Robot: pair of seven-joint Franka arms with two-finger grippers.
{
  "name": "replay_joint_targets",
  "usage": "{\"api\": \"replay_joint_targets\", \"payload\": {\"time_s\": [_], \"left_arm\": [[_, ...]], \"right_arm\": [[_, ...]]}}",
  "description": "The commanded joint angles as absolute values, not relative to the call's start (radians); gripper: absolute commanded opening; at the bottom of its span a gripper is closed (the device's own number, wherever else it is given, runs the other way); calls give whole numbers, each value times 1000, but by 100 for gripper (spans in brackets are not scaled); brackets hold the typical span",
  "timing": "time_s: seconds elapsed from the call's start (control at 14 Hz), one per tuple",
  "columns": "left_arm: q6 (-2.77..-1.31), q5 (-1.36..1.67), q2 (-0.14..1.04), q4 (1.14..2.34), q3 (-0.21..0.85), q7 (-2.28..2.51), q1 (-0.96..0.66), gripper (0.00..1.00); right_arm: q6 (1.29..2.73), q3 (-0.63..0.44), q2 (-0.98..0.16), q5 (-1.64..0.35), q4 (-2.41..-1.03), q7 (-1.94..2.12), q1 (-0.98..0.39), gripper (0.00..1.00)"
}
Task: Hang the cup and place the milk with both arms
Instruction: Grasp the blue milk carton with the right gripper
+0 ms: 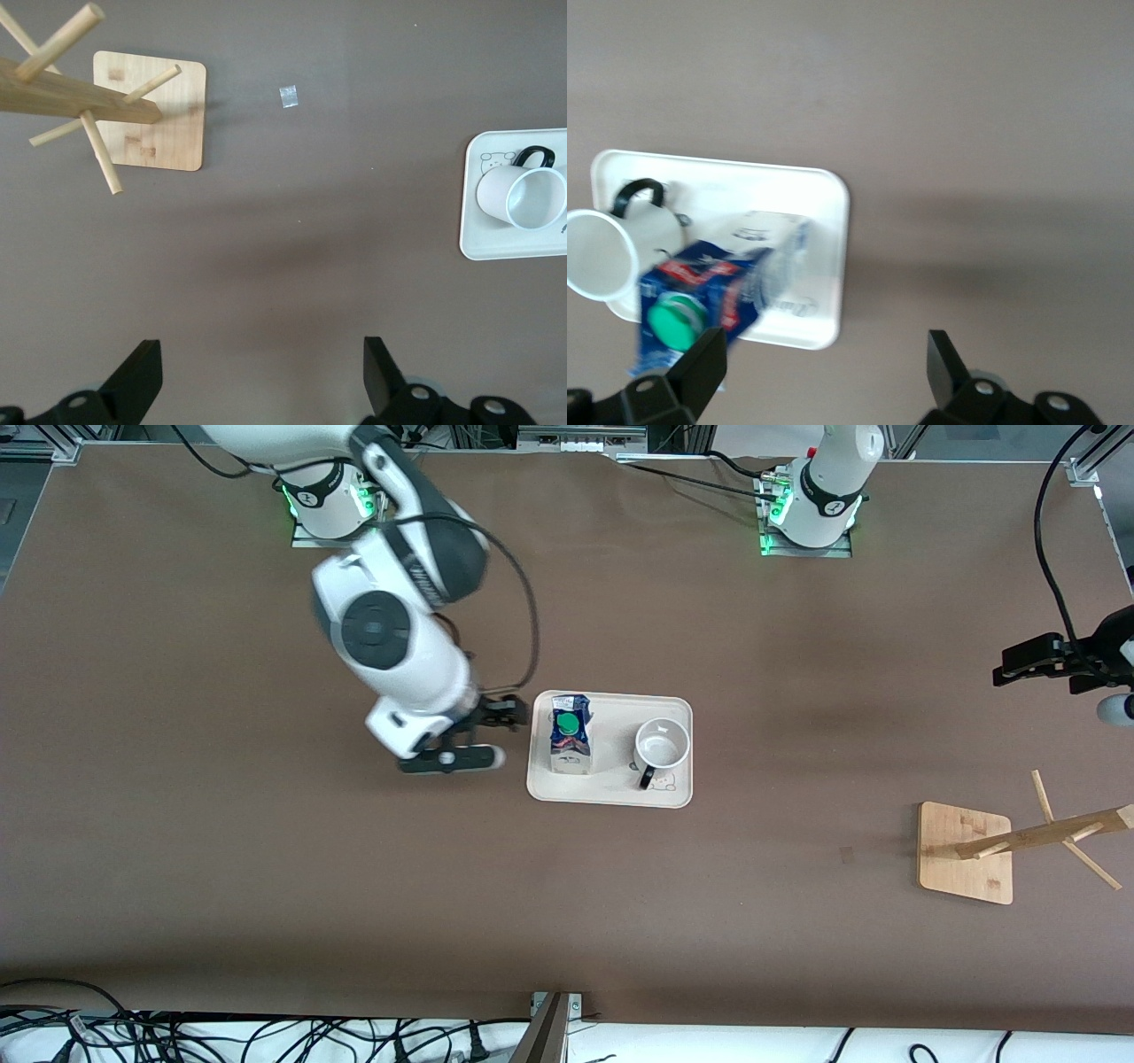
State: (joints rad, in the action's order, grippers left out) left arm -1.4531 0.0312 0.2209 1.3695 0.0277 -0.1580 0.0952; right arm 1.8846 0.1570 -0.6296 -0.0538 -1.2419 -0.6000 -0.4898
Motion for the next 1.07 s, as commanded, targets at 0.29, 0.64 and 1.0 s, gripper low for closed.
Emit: {"api": "replay_joint_targets", "payload": {"time_s": [0.29, 0.64, 1.0], "left_arm": [[-1485, 28, 249, 1355, 55, -176, 95, 100], [-1440, 26, 248, 1367, 55, -175, 90, 100], [-1440, 15, 265, 1364, 40, -175, 97, 100]], "right_arm": [[1982, 152, -726, -67, -1167, -813, -577, 100], [2035, 149, -756, -60, -1167, -862, -614, 100], [2039, 144, -779, -5, -1175, -865, -634, 85]]}}
